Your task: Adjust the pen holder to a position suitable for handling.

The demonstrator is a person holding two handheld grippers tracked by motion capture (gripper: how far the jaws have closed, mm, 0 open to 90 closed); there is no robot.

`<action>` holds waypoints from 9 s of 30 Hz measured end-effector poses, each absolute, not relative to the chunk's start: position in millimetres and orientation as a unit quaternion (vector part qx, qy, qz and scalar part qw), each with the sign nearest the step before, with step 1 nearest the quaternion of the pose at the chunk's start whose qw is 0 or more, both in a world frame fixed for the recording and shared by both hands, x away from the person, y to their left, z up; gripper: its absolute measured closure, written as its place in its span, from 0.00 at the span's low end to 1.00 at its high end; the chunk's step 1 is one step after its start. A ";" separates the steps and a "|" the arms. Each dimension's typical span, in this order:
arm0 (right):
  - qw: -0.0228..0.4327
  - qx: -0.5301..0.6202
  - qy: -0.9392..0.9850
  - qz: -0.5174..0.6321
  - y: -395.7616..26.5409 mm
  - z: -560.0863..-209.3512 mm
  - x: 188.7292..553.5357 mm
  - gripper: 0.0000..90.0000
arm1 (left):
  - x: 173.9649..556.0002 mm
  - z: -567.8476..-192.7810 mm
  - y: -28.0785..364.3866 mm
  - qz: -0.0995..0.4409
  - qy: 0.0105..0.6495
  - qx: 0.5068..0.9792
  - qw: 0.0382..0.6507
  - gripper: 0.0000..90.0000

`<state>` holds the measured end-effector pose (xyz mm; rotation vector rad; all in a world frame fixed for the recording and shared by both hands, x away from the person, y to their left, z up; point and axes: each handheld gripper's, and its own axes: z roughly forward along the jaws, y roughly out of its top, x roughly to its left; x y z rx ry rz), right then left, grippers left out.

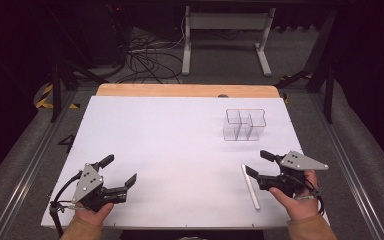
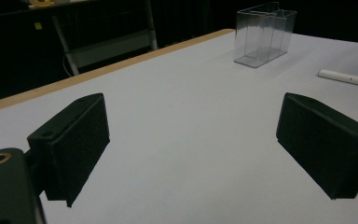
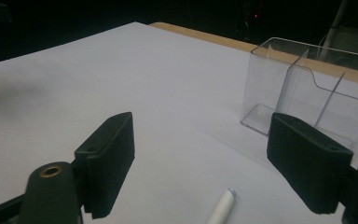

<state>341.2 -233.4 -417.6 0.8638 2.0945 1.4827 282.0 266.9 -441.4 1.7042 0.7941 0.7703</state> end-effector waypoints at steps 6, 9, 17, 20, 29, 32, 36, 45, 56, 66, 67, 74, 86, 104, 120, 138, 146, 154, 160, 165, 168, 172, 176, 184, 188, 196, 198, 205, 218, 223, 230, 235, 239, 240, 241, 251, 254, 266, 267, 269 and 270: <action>0.220 0.309 0.762 0.524 -228.9 -411.8 349.8 0.26 | 284.8 -442.0 267.5 0.323 0.333 0.715 0.523 0.11; 0.223 0.306 0.763 0.524 -227.8 -408.7 353.5 0.26 | 284.0 -441.2 269.3 0.322 0.340 0.710 0.527 0.12; 0.225 0.308 0.762 0.524 -224.5 -405.3 360.2 0.23 | 284.4 -440.0 267.6 0.330 0.336 0.710 0.524 0.12; 0.223 0.309 0.762 0.524 -223.7 -405.7 363.0 0.23 | 285.3 -440.0 266.4 0.330 0.336 0.711 0.522 0.12; 0.216 0.318 0.764 0.518 -218.7 -402.3 376.8 0.19 | 286.3 -440.2 266.4 0.333 0.334 0.711 0.521 0.12; 0.201 0.320 0.774 0.508 -217.4 -404.7 380.8 0.14 | 287.5 -440.3 266.1 0.333 0.334 0.713 0.519 0.12; 0.187 0.337 0.771 0.506 -217.4 -399.6 380.6 0.18 | 287.3 -440.8 265.5 0.333 0.335 0.714 0.516 0.12; 0.156 0.372 0.794 0.455 -212.9 -390.1 377.0 0.31 | 287.7 -439.8 266.2 0.337 0.335 0.713 0.516 0.12; 0.136 0.395 0.803 0.426 -205.3 -389.0 374.6 0.30 | 287.3 -439.9 266.2 0.337 0.336 0.711 0.517 0.13; 0.104 0.434 0.792 0.418 -202.2 -390.5 373.3 0.28 | 288.5 -440.1 265.0 0.336 0.335 0.713 0.516 0.13; 0.100 0.439 0.791 0.415 -201.6 -390.7 373.3 0.28 | 289.1 -440.1 264.7 0.336 0.335 0.713 0.516 0.13; 0.081 0.488 0.787 0.369 -199.2 -392.9 374.5 0.38 | 290.8 -439.6 264.0 0.337 0.332 0.714 0.516 0.13; 0.063 0.546 0.778 0.304 -193.8 -401.0 381.7 0.45 | 292.1 -439.9 263.0 0.336 0.331 0.715 0.515 0.13; 0.066 0.572 0.790 0.210 -181.6 -417.6 391.2 0.57 | 292.3 -440.5 262.4 0.334 0.332 0.719 0.512 0.13; 0.066 0.598 0.786 0.141 -174.3 -429.9 394.1 0.75 | 292.4 -441.2 262.3 0.337 0.334 0.718 0.510 0.15; 0.064 0.620 0.775 0.106 -166.6 -442.6 397.6 0.87 | 292.3 -441.3 262.2 0.338 0.334 0.717 0.510 0.15; 0.070 0.623 0.772 0.104 -165.0 -442.8 397.1 0.87 | 292.5 -441.4 262.0 0.338 0.334 0.717 0.510 0.15; 0.069 0.628 0.767 0.108 -165.7 -438.7 395.6 0.88 | 292.4 -441.2 262.4 0.338 0.335 0.717 0.510 0.15; 0.078 0.622 0.769 0.126 -167.6 -428.1 390.6 0.88 | 292.4 -441.1 262.1 0.338 0.334 0.717 0.510 0.15; 0.086 0.618 0.769 0.141 -169.5 -419.5 386.4 0.88 | 292.3 -441.0 261.3 0.339 0.333 0.718 0.509 0.15; 0.087 0.616 0.769 0.145 -170.3 -416.7 385.6 0.88 | 292.4 -441.0 261.5 0.339 0.334 0.717 0.509 0.15; 0.098 0.609 0.771 0.160 -170.8 -412.0 384.2 0.88 | 292.4 -441.1 261.5 0.339 0.334 0.717 0.509 0.15; 0.117 0.590 0.776 0.187 -171.4 -405.8 382.4 0.88 | 292.4 -441.2 261.3 0.339 0.334 0.717 0.509 0.15; 0.148 0.556 0.783 0.237 -176.5 -393.0 379.3 0.88 | 292.7 -441.4 261.2 0.340 0.333 0.717 0.508 0.15; 0.154 0.536 0.784 0.273 -179.7 -386.5 376.7 0.88 | 292.6 -441.3 261.2 0.339 0.334 0.717 0.509 0.15; 0.192 0.498 0.782 0.321 -184.7 -377.6 373.1 0.88 | 292.9 -441.4 260.7 0.338 0.333 0.718 0.509 0.15; 0.190 0.497 0.780 0.328 -185.5 -376.6 372.8 0.88 | 293.0 -441.5 260.8 0.338 0.334 0.718 0.509 0.15; 0.188 0.466 0.777 0.379 -191.8 -369.6 370.2 0.88 | 292.8 -441.4 261.1 0.341 0.333 0.717 0.508 0.15; 0.211 0.393 0.765 0.465 -201.0 -357.0 364.8 0.88 | 292.6 -441.7 260.6 0.339 0.334 0.718 0.509 0.15; 0.234 0.352 0.754 0.502 -204.3 -351.7 362.9 0.88 | 292.5 -441.7 261.1 0.340 0.335 0.717 0.509 0.15; 0.232 0.335 0.739 0.537 -209.9 -348.6 365.1 0.88 | 292.5 -441.7 261.0 0.340 0.334 0.717 0.509 0.15; 0.225 0.337 0.720 0.564 -214.2 -347.8 367.7 0.88 | 292.7 -441.6 261.5 0.342 0.333 0.717 0.507 0.15; 0.224 0.332 0.701 0.590 -217.2 -347.1 370.6 0.88 | 292.4 -441.7 261.4 0.340 0.335 0.717 0.509 0.15; 0.227 0.330 0.697 0.595 -217.8 -346.8 371.1 0.88 | 292.3 -441.7 261.5 0.340 0.335 0.717 0.509 0.15; 0.229 0.329 0.693 0.599 -218.3 -346.4 371.7 0.88 | 292.3 -441.7 261.6 0.339 0.335 0.717 0.509 0.15; 0.242 0.334 0.670 0.617 -218.5 -344.4 381.1 0.88 | 292.3 -441.7 261.8 0.341 0.335 0.717 0.508 0.15; 0.243 0.335 0.669 0.617 -218.1 -344.4 382.5 0.88 | 292.3 -441.6 262.2 0.341 0.335 0.716 0.508 0.15; 0.251 0.337 0.671 0.612 -216.1 -340.9 387.4 0.88 | 291.7 -441.8 261.9 0.341 0.336 0.716 0.509 0.15; 0.252 0.338 0.669 0.612 -215.7 -340.1 388.8 0.88 | 291.8 -441.7 262.2 0.342 0.335 0.716 0.508 0.15; 0.254 0.336 0.670 0.611 -216.2 -339.5 391.0 0.88 | 292.5 -441.8 262.2 0.342 0.335 0.716 0.508 0.15; 0.254 0.336 0.670 0.611 -216.2 -339.5 391.0 0.88 | 292.8 -441.8 262.2 0.342 0.334 0.717 0.507 0.15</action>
